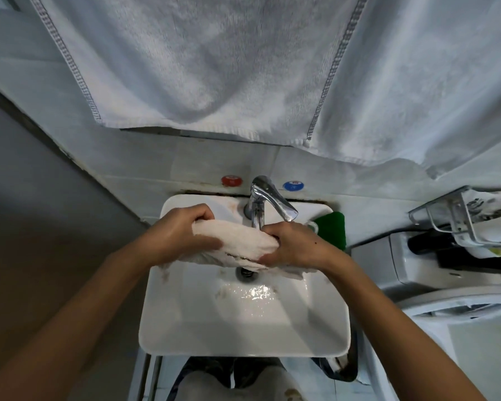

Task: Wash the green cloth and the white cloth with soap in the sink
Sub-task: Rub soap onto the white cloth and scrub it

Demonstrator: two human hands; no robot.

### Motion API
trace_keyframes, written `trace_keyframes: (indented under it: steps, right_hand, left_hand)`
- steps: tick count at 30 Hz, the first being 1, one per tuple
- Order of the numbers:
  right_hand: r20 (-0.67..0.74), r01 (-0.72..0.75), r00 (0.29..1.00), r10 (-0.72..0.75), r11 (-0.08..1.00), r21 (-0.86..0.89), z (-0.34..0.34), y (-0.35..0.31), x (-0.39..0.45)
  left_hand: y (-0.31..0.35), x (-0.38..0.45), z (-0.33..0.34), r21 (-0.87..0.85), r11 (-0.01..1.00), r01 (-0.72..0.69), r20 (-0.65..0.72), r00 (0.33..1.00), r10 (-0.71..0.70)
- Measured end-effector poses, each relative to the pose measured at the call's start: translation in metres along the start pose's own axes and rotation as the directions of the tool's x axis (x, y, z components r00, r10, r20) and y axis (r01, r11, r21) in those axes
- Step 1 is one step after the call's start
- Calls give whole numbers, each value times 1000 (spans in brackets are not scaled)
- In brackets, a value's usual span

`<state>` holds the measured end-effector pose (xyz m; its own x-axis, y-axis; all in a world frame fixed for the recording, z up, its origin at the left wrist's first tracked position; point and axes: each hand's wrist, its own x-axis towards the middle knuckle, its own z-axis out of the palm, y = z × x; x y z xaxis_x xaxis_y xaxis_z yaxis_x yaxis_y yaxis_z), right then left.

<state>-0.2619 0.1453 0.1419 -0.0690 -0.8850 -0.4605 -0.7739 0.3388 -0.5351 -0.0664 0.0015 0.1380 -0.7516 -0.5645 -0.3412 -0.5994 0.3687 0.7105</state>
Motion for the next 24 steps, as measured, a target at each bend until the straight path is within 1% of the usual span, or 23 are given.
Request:
trace_keyframes:
  steps: [1,2,4,6,7,8,10,12,14,15,16,18,20,22,23,24]
  right_hand:
    - [7,8,1000,-8,999,-33,-1,0,0]
    - [12,9,1000,-8,999,-53,-2,1,1]
    - [23,-11,1000,13,996,-85,2,3,2]
    - [13,-8,1000,9,996,-87,10,6,3]
    - [-3,9,1000,-10,1000,-28,14,7,3]
    - [-22,36,999,-35,997,66,18,8,3]
    - [-39,86,996,-79,970,227,23,11,4]
    - [-20,100,995,-99,933,346,23,16,5]
    - [1,93,994,-108,864,494,18,20,3]
    - [12,88,993,-115,822,562,14,20,2]
    - [16,89,992,-124,787,610,11,19,0]
    - [-10,107,991,-131,761,640,10,19,0]
    - [-85,156,988,-131,803,575,14,20,2]
    - [-156,195,979,-132,828,526,20,21,4]
    - [-195,207,974,-117,811,547,24,19,4]
    - [-247,221,965,-85,770,598,28,14,4]
  left_hand:
    - [0,-2,-1,148,989,-7,49,999,0]
    - [0,-3,-1,296,955,-27,94,996,-1]
    - [0,-6,3,516,852,-86,148,989,10]
    - [-1,-6,9,636,759,-138,163,986,42]
    - [-3,-5,11,665,732,-148,158,986,55]
    - [-3,-5,13,672,727,-144,154,987,53]
    - [-5,-8,16,669,730,-142,168,985,37]
    - [-7,-9,18,644,748,-160,145,986,87]
    - [-15,-11,17,567,796,-211,57,974,217]
    - [-21,-11,17,522,811,-264,-6,950,313]
    - [-25,-10,17,514,797,-317,-44,918,393]
    - [-30,-10,17,521,772,-364,-79,880,469]
    - [-33,-9,19,454,810,-372,-94,884,458]
    - [-32,-9,21,283,896,-341,-136,911,390]
    - [-29,-9,22,176,931,-319,-178,920,349]
    - [-26,-8,26,92,948,-304,-234,919,318]
